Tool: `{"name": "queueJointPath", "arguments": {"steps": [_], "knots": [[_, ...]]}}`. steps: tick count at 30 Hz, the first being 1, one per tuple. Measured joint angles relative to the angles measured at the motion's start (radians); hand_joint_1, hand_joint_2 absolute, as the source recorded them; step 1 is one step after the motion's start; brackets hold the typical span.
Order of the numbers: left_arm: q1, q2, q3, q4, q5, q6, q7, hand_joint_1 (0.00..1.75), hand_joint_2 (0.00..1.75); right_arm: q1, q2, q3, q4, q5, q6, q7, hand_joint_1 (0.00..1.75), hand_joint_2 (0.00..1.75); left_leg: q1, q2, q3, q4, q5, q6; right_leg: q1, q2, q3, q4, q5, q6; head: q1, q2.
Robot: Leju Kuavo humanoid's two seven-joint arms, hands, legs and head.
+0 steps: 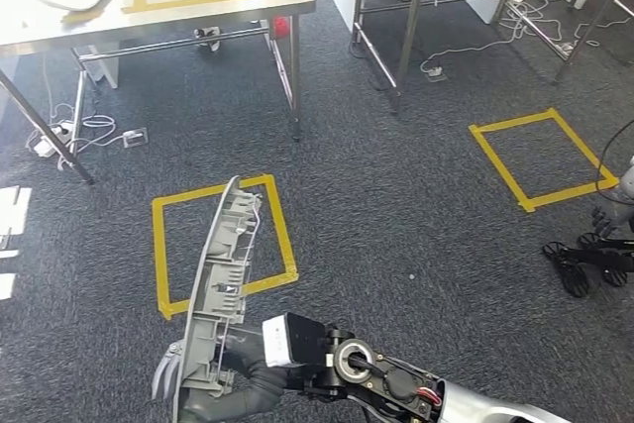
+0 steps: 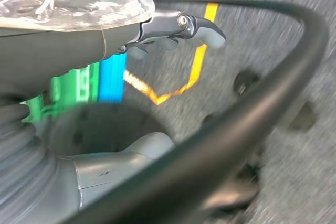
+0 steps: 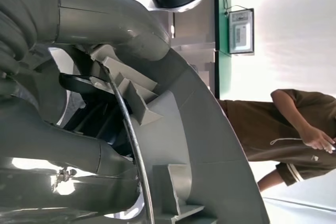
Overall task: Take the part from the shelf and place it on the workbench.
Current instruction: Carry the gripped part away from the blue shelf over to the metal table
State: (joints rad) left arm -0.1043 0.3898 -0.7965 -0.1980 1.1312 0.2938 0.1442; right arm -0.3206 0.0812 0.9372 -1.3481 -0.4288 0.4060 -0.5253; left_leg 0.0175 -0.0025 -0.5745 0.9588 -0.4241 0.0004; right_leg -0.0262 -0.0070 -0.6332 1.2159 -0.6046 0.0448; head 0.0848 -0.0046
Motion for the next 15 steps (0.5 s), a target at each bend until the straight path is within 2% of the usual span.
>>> {"name": "queueJointPath", "arguments": {"steps": [1, 2, 3, 5, 6, 7, 8, 11, 13, 15], "knots": [[0.0, -0.001, 0.0, 0.0, 0.0, 0.0, 0.0, 0.0, 1.75, 0.0, 0.0, 0.001, 0.002, 0.0, 0.001, 0.0, 1.75, 1.75, -0.001, -0.003, 0.001, 0.0, -0.001, 0.001, 0.001, 0.001, -0.024, 0.048, -0.011, -0.001, 0.002, 0.0], [0.0, -0.001, 0.0, 0.0, 0.0, 0.0, 0.0, 0.0, 1.75, 0.0, 0.0, 0.002, 0.004, 0.0, 0.002, 0.0, 1.75, 1.75, -0.002, -0.006, 0.003, 0.0, -0.002, 0.002, 0.001, 0.002, -0.032, 0.059, -0.002, -0.002, 0.003, 0.0], [0.0, -0.002, 0.0, 0.0, 0.0, 0.0, 0.0, 0.0, 1.75, 0.0, 0.0, 0.004, 0.006, 0.0, 0.002, 0.0, 1.75, 1.75, -0.003, -0.011, 0.006, 0.001, -0.003, 0.001, 0.001, 0.003, -0.018, 0.026, 0.027, -0.005, 0.004, 0.0], [-0.001, -0.003, 0.0, 0.0, 0.0, 0.0, 0.0, 0.0, 1.75, -0.002, 0.0, 0.006, 0.007, 0.0, 0.003, 0.0, 1.75, 1.75, -0.002, -0.022, 0.013, 0.001, -0.007, -0.004, 0.001, 0.014, 0.043, -0.115, 0.104, -0.012, 0.006, 0.0], [-0.001, -0.003, 0.0, 0.0, 0.0, 0.0, 0.0, 0.0, 1.75, -0.004, 0.0, 0.007, 0.007, 0.0, 0.003, 0.0, 1.75, 1.75, -0.003, -0.027, 0.014, 0.003, -0.009, -0.008, 0.002, 0.021, 0.071, -0.178, 0.128, -0.016, 0.006, 0.0], [-0.002, -0.003, 0.0, 0.0, 0.0, 0.0, 0.0, 0.0, 1.75, -0.006, 0.0, 0.007, 0.008, 0.0, 0.003, 0.0, 1.75, 1.75, -0.004, -0.031, 0.011, 0.004, -0.008, -0.013, 0.004, 0.028, 0.089, -0.217, 0.137, -0.018, 0.005, 0.0], [-0.002, -0.003, 0.0, 0.0, 0.0, 0.0, 0.0, 0.0, 1.75, -0.007, 0.0, 0.008, 0.009, 0.0, 0.003, 0.0, 1.75, 1.75, -0.004, -0.033, 0.007, 0.003, -0.006, -0.018, 0.006, 0.033, 0.096, -0.232, 0.134, -0.02, 0.003, 0.0], [0.0, 0.001, 0.0, 0.0, 0.0, 0.0, 0.0, 0.0, 1.75, -0.009, 0.002, 0.009, 0.01, -0.001, 0.003, 0.0, 1.75, 1.75, 0.0, -0.034, 0.004, 0.001, -0.004, -0.034, 0.005, 0.027, 0.105, -0.247, 0.138, -0.031, -0.002, 0.0], [-0.001, 0.003, 0.0, 0.0, -0.001, -0.003, 0.0, 0.0, 1.75, -0.01, 0.004, 0.009, 0.01, -0.002, 0.004, 0.0, 1.75, 1.75, 0.0, -0.021, -0.021, 0.057, -0.039, -0.042, -0.001, 0.019, 0.111, -0.259, 0.145, -0.04, -0.015, 0.0], [-0.001, 0.004, 0.0, 0.0, -0.006, -0.01, 0.0, 0.0, 1.75, -0.011, 0.005, 0.01, 0.01, -0.006, 0.004, -0.001, 1.75, 1.75, 0.002, -0.01, -0.086, 0.188, -0.103, -0.048, 0.0, 0.011, 0.111, -0.262, 0.147, -0.044, -0.031, 0.0]]}}
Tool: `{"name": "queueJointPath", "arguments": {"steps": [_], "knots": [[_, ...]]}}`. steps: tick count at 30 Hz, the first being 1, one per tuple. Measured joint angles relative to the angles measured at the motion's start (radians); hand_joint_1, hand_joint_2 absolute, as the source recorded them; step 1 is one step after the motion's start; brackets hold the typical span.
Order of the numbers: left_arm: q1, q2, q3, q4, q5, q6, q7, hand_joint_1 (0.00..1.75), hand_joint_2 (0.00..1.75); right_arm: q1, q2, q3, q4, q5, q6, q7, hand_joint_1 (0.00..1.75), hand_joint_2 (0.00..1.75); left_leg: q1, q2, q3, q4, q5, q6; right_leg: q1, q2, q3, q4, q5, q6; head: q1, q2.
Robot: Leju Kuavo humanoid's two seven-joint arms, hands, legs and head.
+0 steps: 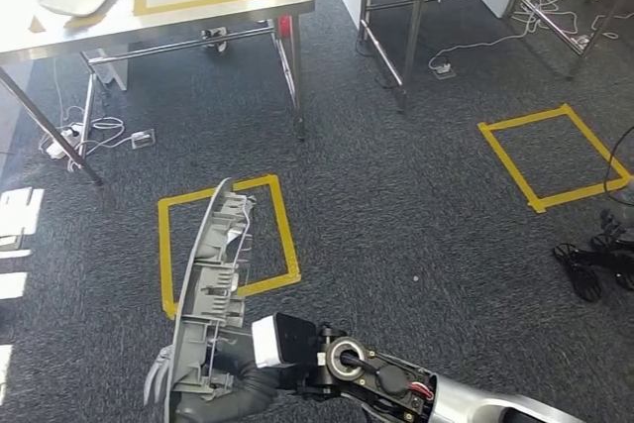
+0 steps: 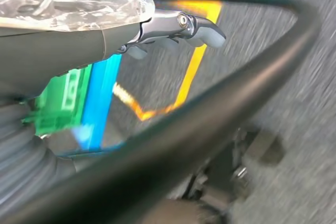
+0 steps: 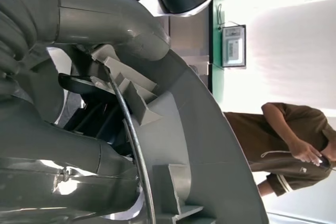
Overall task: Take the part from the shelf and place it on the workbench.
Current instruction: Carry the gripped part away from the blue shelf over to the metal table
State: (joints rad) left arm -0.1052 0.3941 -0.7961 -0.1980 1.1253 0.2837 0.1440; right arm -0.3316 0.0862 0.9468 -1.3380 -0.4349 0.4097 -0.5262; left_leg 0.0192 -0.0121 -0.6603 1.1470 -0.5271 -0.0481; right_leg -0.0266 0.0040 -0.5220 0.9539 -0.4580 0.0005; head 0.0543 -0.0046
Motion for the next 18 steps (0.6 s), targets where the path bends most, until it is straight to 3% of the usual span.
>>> {"name": "queueJointPath", "arguments": {"steps": [2, 3, 4, 6, 8, 12, 18], "knots": [[0.001, 0.0, 0.0, 0.0, -0.007, -0.009, -0.001, 0.0, 1.75, 0.002, 0.0, 0.0, 0.001, -0.006, 0.0, 0.0, 1.75, 1.75, 0.004, 0.002, -0.054, 0.103, -0.031, -0.007, 0.0, -0.006, -0.002, 0.0, 0.0, 0.0, -0.005, 0.0], [0.002, 0.001, 0.0, 0.0, -0.011, -0.014, -0.003, 0.0, 1.75, 0.003, 0.0, 0.0, 0.001, -0.008, -0.001, 0.001, 1.75, 1.75, 0.007, 0.003, -0.056, 0.103, -0.019, -0.01, -0.001, -0.008, -0.002, 0.001, -0.001, 0.001, -0.006, 0.0], [0.002, 0.002, 0.0, 0.0, -0.014, -0.018, -0.005, 0.0, 1.75, 0.004, 0.0, 0.0, 0.002, -0.01, -0.002, 0.001, 1.75, 1.75, 0.011, 0.004, -0.035, 0.059, 0.011, -0.013, -0.003, -0.008, -0.002, 0.002, -0.002, 0.003, -0.007, 0.0], [0.004, 0.002, -0.001, 0.0, -0.026, -0.022, -0.01, 0.0, 1.75, 0.006, 0.0, -0.001, 0.002, -0.011, -0.009, 0.0, 1.75, 1.75, 0.018, 0.008, 0.04, -0.086, 0.076, -0.02, -0.005, -0.007, -0.003, 0.01, -0.008, 0.014, -0.008, 0.0], [0.008, 0.0, -0.002, 0.0, -0.035, -0.029, -0.015, 0.0, 1.75, 0.009, -0.001, -0.005, 0.002, -0.011, -0.018, -0.002, 1.75, 1.75, 0.02, 0.007, 0.081, -0.17, 0.097, -0.014, -0.001, -0.003, -0.007, 0.018, -0.016, 0.025, -0.009, 0.0], [0.009, 0.0, -0.002, -0.001, -0.046, -0.044, -0.022, 0.0, 1.75, 0.025, -0.007, -0.018, 0.001, -0.008, -0.028, -0.009, 1.75, 1.75, 0.014, 0.004, 0.088, -0.178, 0.092, 0.001, 0.0, -0.002, -0.007, 0.016, -0.022, 0.0, 0.009, 0.0], [0.01, 0.001, -0.002, -0.001, -0.052, -0.049, -0.018, 0.0, 1.75, 0.042, -0.014, -0.031, 0.001, 0.004, -0.037, -0.017, 1.75, 1.75, 0.008, 0.003, 0.09, -0.177, 0.087, 0.012, -0.003, 0.0, 0.003, 0.002, -0.015, 0.023, 0.017, 0.0]]}}
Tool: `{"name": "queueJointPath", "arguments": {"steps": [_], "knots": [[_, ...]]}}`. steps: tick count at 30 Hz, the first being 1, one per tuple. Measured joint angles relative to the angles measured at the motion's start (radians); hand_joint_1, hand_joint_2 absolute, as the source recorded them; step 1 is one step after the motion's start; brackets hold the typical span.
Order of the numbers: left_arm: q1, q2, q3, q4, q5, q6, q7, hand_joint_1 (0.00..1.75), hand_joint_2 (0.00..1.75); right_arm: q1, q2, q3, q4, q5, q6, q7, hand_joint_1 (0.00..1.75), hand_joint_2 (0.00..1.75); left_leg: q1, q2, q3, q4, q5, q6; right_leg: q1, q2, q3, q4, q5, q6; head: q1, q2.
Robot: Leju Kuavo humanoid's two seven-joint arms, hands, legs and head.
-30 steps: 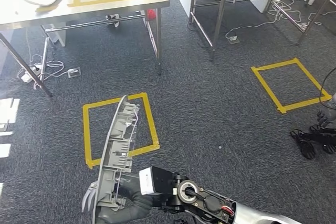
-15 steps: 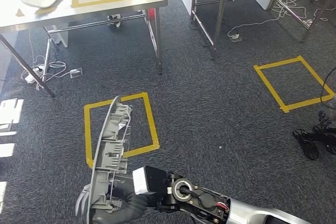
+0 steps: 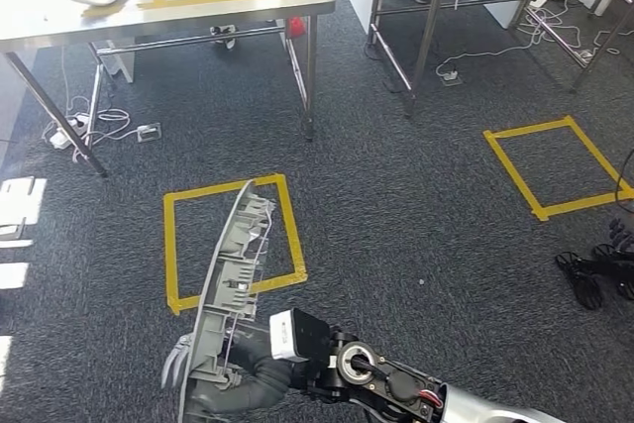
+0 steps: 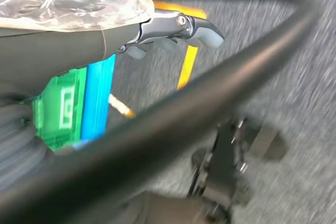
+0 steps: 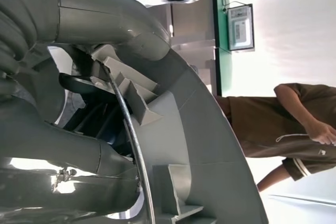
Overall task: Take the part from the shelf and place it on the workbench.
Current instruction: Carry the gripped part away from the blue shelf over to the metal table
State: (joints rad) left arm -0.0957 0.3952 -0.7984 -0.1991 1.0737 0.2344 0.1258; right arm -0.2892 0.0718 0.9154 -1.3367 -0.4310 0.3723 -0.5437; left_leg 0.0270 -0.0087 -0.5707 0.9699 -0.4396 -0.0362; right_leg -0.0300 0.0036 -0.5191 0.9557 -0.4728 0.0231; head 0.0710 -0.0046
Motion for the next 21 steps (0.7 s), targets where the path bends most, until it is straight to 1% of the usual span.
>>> {"name": "queueJointPath", "arguments": {"steps": [2, 5, 10, 21], "knots": [[0.0, 0.0, 0.0, 0.0, 0.001, -0.001, 0.0, 0.0, 1.75, 0.002, 0.0, -0.001, 0.0, 0.002, 0.001, -0.002, 1.75, 1.75, -0.001, 0.0, 0.0, 0.0, -0.001, 0.002, 0.0, 0.0, 0.001, -0.002, 0.0, 0.008, -0.001, 0.0], [0.0, -0.001, 0.0, 0.0, 0.004, -0.001, 0.0, 0.0, 1.75, 0.002, 0.0, -0.003, 0.0, 0.003, 0.004, -0.005, 1.75, 1.75, -0.002, 0.0, 0.0, 0.0, -0.002, 0.003, 0.0, 0.0, 0.002, -0.003, -0.002, 0.013, -0.003, 0.0], [-0.001, -0.004, 0.0, 0.0, 0.008, 0.003, 0.0, 0.0, 1.75, 0.002, 0.0, -0.007, 0.0, 0.006, 0.009, -0.014, 1.75, 1.75, -0.001, 0.0, 0.001, 0.0, -0.002, 0.003, 0.001, 0.0, 0.002, -0.003, -0.003, 0.014, -0.005, 0.0], [-0.001, -0.006, 0.0, 0.0, 0.01, 0.006, 0.0, 0.0, 1.75, 0.003, 0.0, -0.009, 0.001, 0.007, 0.011, -0.017, 1.75, 1.75, -0.001, 0.0, 0.006, -0.005, -0.002, 0.003, 0.002, 0.0, 0.003, -0.003, -0.003, 0.015, -0.006, 0.0]]}}
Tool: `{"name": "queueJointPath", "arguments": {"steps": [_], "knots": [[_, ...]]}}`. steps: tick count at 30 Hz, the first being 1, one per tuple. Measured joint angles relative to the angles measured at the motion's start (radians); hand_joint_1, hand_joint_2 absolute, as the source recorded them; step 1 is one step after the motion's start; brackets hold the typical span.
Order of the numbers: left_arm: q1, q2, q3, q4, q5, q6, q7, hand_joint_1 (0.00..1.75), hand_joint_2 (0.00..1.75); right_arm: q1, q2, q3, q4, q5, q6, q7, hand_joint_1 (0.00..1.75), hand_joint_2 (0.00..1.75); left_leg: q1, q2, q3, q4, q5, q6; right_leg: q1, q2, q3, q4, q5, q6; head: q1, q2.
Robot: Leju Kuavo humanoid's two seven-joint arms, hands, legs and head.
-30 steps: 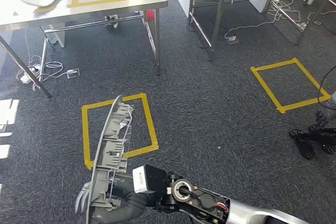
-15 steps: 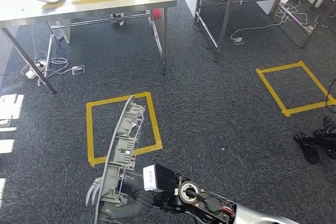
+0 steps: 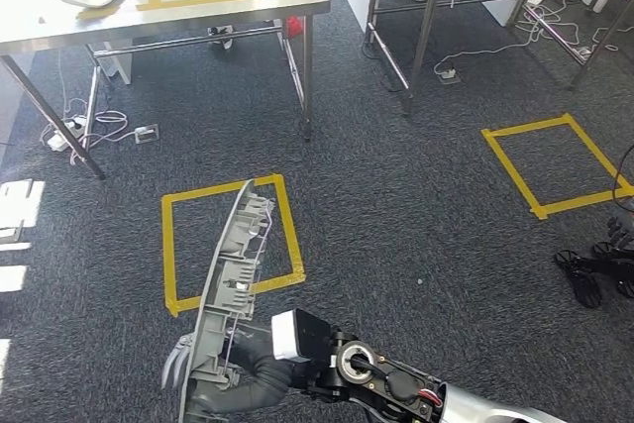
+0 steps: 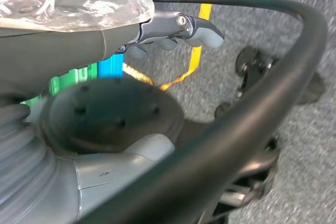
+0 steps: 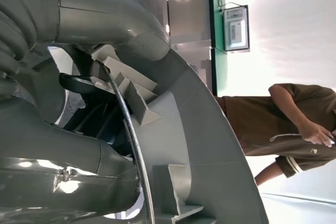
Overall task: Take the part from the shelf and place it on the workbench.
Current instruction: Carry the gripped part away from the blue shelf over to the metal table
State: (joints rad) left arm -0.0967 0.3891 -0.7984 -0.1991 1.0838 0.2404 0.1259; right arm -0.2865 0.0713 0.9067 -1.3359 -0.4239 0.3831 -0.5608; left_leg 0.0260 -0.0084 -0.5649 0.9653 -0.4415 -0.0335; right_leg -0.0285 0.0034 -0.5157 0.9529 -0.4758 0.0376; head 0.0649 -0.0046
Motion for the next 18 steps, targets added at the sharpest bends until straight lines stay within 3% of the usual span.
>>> {"name": "queueJointPath", "arguments": {"steps": [18], "knots": [[0.0, -0.001, 0.0, 0.0, 0.002, 0.0, -0.006, 0.0, 1.75, -0.001, 0.0, -0.001, 0.002, -0.023, 0.016, -0.006, 1.75, 1.75, 0.0, 0.0, 0.003, -0.004, 0.001, -0.001, 0.0, 0.0, 0.001, 0.0, -0.001, 0.001, 0.0, 0.0]]}}
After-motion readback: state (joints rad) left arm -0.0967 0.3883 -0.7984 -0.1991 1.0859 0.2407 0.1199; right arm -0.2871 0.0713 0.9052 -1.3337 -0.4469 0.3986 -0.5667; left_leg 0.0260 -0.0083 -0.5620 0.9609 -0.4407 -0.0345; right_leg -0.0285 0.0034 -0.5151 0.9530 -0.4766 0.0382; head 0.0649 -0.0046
